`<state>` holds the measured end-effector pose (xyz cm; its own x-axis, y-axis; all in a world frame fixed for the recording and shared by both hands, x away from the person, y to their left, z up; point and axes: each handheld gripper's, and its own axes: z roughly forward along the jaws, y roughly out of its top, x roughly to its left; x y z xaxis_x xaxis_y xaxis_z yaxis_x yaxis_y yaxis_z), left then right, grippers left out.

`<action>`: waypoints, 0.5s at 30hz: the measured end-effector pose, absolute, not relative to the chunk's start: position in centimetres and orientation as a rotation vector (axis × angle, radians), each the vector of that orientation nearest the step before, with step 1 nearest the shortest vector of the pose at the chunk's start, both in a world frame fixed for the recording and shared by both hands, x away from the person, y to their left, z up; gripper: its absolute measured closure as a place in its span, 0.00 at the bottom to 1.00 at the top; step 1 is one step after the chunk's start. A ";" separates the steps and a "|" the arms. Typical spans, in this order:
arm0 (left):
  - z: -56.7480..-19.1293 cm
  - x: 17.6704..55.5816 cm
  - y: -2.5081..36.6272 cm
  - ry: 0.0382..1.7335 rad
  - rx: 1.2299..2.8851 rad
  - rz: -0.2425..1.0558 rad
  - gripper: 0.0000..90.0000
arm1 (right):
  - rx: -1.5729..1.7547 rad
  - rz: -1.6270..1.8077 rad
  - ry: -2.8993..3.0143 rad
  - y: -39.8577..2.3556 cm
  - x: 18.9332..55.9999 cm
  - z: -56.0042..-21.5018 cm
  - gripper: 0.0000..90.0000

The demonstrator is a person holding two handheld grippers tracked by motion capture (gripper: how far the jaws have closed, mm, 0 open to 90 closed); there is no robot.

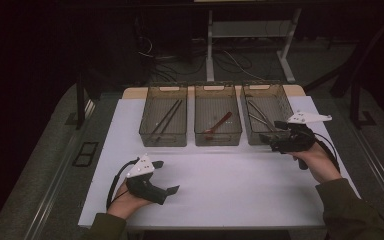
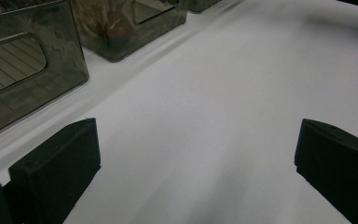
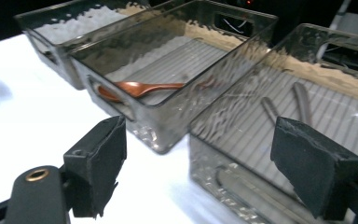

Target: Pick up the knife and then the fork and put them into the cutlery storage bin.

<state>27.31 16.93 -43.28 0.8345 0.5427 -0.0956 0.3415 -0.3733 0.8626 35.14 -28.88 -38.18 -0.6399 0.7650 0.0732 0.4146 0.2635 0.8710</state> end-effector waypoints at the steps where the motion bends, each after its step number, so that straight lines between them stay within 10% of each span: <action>1: -43.3 27.3 16.9 0.653 1.997 0.249 0.00 | 1.072 1.334 2.179 -28.8 34.9 -38.3 0.19; 15: -43.2 27.3 17.0 0.649 1.999 0.251 0.00 | 1.078 1.405 2.185 -28.9 31.9 -40.1 0.19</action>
